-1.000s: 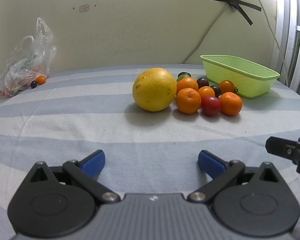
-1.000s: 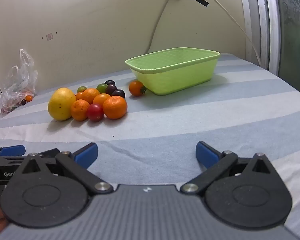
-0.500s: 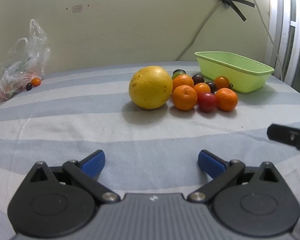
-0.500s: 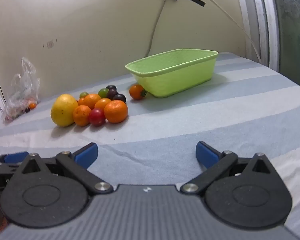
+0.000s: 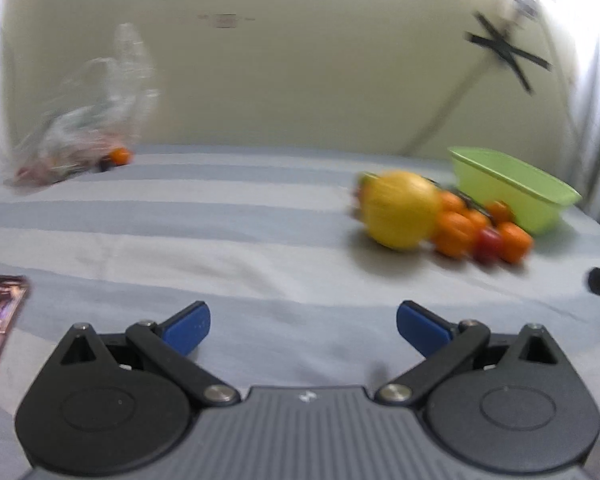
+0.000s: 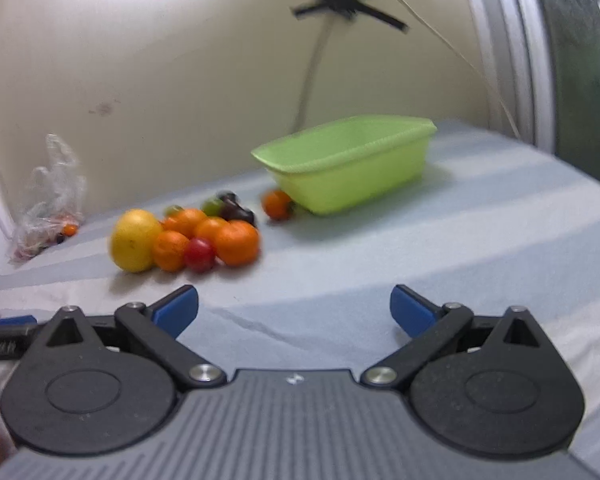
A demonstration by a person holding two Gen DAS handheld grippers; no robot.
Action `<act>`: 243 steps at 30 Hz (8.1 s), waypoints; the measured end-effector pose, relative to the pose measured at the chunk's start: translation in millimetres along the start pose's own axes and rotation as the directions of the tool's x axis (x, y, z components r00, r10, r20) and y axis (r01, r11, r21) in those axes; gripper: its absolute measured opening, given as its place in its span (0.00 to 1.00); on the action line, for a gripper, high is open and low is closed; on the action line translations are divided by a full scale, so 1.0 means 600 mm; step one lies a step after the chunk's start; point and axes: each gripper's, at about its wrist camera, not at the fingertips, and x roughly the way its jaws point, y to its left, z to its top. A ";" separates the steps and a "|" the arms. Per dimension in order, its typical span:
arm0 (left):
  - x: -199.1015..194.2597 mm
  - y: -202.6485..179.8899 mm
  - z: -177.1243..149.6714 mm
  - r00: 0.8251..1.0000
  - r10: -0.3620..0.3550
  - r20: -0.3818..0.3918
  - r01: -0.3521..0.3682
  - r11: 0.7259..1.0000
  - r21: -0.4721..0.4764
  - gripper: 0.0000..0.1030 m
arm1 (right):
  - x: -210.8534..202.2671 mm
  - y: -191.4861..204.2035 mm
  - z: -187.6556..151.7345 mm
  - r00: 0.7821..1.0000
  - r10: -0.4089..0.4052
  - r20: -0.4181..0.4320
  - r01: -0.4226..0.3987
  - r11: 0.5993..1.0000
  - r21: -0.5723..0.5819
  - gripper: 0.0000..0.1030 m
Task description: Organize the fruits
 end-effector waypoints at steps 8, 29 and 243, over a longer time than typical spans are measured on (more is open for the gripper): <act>-0.003 0.051 0.000 0.998 -0.033 0.045 0.037 0.994 -0.103 0.99 | 0.076 0.078 0.103 0.978 0.207 -0.031 -0.208 0.978 -0.024 0.57; -0.005 0.142 0.005 0.975 -0.188 0.120 0.218 0.915 -0.339 0.99 | 0.180 0.223 0.095 0.940 0.263 -0.218 -0.306 0.931 -0.197 0.50; -0.013 -0.205 -0.066 0.935 -0.347 -0.075 0.354 0.894 0.276 0.43 | -0.023 -0.002 -0.025 0.992 0.075 -0.102 -0.098 0.964 -0.248 0.47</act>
